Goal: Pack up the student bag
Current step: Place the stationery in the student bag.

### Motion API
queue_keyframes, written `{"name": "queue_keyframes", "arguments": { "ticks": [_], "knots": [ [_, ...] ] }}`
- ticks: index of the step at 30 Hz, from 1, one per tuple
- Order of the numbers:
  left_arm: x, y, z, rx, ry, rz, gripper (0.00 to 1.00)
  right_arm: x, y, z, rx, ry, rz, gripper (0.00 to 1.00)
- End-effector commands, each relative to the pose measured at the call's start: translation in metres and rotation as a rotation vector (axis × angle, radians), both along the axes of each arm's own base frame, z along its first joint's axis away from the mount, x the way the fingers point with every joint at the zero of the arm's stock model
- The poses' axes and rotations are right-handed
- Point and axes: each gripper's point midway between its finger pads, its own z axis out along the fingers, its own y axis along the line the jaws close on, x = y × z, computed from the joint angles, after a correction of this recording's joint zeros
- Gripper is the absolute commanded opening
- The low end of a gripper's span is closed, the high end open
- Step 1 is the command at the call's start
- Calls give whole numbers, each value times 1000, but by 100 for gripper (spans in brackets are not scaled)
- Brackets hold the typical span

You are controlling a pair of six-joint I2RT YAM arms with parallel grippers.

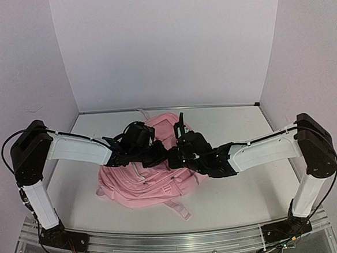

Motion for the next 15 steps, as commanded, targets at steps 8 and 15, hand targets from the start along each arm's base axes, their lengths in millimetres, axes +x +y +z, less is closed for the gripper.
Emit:
{"name": "queue_keyframes", "arguments": {
  "ticks": [8,15],
  "knots": [
    [-41,85,81,52,-23,1,47,-18,6,56,146,-35,75,42],
    [-54,121,92,-37,10,59,61,-4,-12,60,107,-20,19,43]
  ]
}}
